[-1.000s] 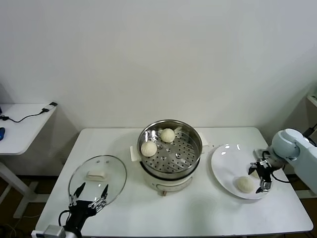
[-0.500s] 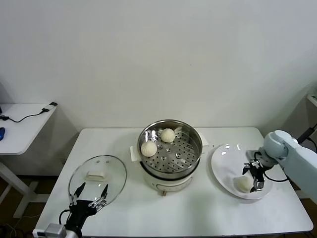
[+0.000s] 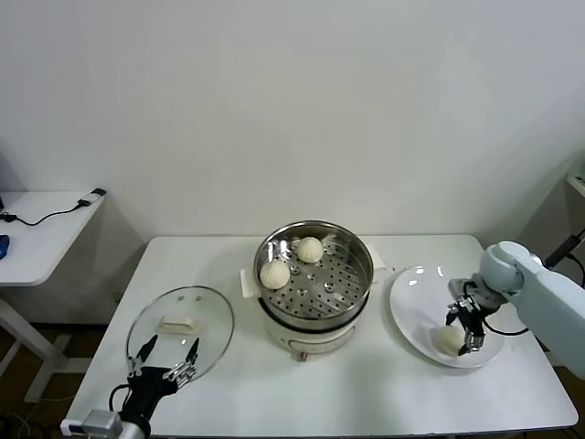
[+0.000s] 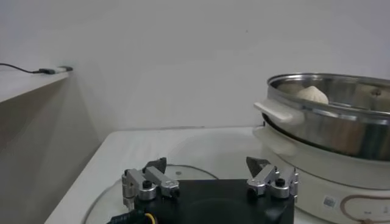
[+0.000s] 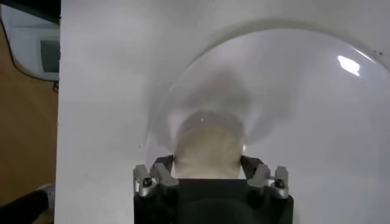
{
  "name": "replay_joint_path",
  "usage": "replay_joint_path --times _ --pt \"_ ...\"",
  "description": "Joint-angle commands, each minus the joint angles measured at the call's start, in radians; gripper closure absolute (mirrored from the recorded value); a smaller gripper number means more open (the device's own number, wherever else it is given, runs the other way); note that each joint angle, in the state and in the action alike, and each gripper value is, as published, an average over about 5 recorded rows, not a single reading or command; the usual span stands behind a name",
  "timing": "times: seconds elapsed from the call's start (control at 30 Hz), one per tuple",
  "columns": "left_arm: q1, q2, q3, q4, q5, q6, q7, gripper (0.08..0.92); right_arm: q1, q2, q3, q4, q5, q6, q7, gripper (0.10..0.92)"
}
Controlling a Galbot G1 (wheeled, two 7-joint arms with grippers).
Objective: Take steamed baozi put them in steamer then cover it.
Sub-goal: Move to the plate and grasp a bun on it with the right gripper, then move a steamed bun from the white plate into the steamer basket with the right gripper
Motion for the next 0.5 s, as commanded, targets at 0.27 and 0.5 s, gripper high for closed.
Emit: replay_joint_path --times 0.27,0.5 --pt "-0.018 -0.002 0.006 0.004 0.001 -0.001 -0.004 0.177 0.191 -0.046 -0.095 0.022 0.111 -0.019 -0.004 0.386" --pt "-0.04 -0.003 0.0 0.015 0.02 -0.001 -0.017 0.177 0.655 0.029 -0.414 -0.018 0.297 -0.046 -0.034 0.382"
